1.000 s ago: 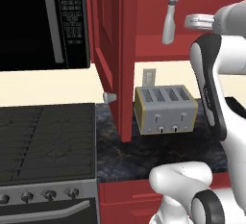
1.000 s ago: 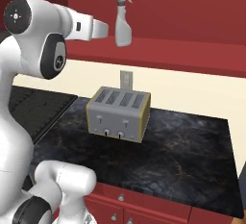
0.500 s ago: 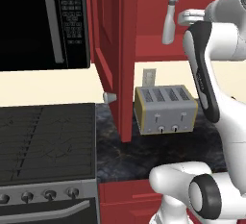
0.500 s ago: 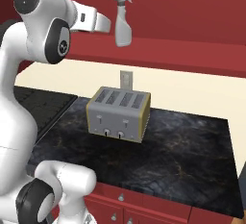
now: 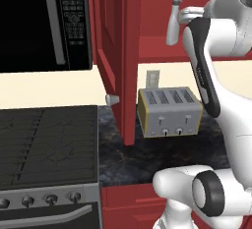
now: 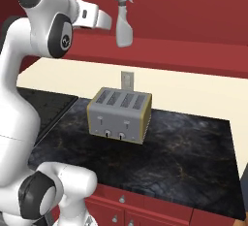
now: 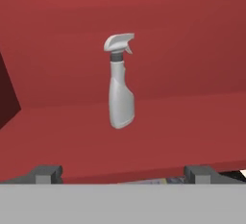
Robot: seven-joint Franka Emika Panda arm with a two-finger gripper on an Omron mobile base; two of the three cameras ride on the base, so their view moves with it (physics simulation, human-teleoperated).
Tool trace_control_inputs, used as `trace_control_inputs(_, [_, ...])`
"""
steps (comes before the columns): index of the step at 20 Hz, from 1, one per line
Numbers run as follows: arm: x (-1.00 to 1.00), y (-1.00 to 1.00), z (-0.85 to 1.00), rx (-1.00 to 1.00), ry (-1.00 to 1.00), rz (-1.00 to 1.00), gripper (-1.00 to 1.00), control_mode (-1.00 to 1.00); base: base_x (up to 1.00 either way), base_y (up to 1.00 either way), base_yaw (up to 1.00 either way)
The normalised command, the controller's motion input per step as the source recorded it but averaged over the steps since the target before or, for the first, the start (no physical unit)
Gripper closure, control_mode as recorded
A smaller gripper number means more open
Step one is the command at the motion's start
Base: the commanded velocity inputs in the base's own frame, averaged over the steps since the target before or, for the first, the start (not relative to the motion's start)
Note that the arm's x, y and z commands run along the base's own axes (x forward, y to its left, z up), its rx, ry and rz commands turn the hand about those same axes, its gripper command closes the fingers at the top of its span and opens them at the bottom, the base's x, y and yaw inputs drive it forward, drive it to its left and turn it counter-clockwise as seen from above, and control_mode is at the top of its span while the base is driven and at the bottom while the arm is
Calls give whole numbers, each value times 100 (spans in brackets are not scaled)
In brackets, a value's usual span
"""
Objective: Move the cutting board and knife to the sink. Then move spray from the cabinet to the counter.
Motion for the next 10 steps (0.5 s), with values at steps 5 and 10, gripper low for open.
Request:
trace_control_inputs(5, [20, 1, -5, 0, 0, 0, -100, -100, 0, 0, 0])
trace_control_inputs(10, [19, 0, -1, 0, 0, 0, -100, -100, 0, 0, 0])
